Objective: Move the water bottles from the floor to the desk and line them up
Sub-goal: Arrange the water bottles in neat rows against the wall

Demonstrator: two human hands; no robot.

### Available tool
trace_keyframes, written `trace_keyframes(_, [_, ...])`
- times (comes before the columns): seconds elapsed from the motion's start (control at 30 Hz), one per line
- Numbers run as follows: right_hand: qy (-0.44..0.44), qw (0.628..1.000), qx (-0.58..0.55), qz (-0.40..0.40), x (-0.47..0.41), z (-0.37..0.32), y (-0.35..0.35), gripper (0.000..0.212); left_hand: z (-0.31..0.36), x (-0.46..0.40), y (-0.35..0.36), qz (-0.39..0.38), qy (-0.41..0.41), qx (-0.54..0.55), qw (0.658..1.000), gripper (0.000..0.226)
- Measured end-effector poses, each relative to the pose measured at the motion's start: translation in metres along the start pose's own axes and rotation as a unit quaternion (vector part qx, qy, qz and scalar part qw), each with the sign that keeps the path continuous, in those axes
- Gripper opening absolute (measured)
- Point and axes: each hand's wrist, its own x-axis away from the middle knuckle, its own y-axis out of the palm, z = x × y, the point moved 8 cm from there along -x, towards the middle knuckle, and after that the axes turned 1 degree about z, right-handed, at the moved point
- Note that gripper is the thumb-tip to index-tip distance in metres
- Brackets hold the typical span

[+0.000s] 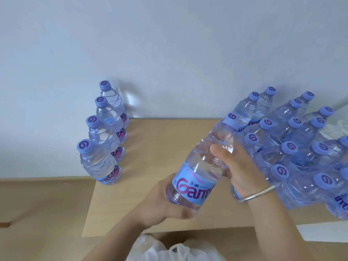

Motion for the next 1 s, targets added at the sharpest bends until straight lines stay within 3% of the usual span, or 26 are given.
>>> trace_keyframes(0.07, [0.021, 0.997, -0.025, -0.076, -0.007, 0.002, 0.013, 0.054, 0.006, 0.005, -0.003, -0.044, -0.011, 0.025, 0.999, 0.055])
trace_keyframes(0.13, [0.02, 0.997, -0.006, -0.08, -0.014, 0.003, 0.02, 0.041, 0.006, 0.008, -0.004, -0.052, -0.022, 0.029, 0.998, 0.055])
trace_keyframes(0.3, [0.007, 0.998, 0.063, -0.015, -0.027, -0.002, 0.035, 0.049, 0.005, 0.01, -0.009, 0.046, -0.017, 0.019, 0.999, 0.052])
trace_keyframes(0.47, [0.07, 0.979, 0.119, -0.147, -0.029, 0.007, 0.06, 0.062, 0.0, 0.027, -0.018, 0.091, -0.027, 0.055, 0.994, 0.057])
trace_keyframes(0.7, [0.046, 0.969, 0.13, -0.205, -0.025, 0.013, 0.096, 0.055, -0.026, 0.052, -0.029, 0.134, -0.044, 0.079, 0.987, 0.056])
trace_keyframes(0.8, [0.052, 0.965, 0.12, -0.226, -0.019, 0.024, 0.12, 0.05, -0.05, 0.067, -0.059, 0.193, -0.092, -0.002, 0.977, 0.075])
trace_keyframes(0.87, [0.059, 0.959, 0.139, -0.238, -0.011, 0.034, 0.136, 0.058, -0.066, 0.081, -0.082, 0.237, -0.124, -0.054, 0.962, 0.084])
trace_keyframes(1.0, [0.041, 0.947, 0.206, -0.244, 0.001, 0.048, 0.172, 0.063, -0.076, 0.102, -0.124, 0.283, -0.104, -0.145, 0.942, 0.074])
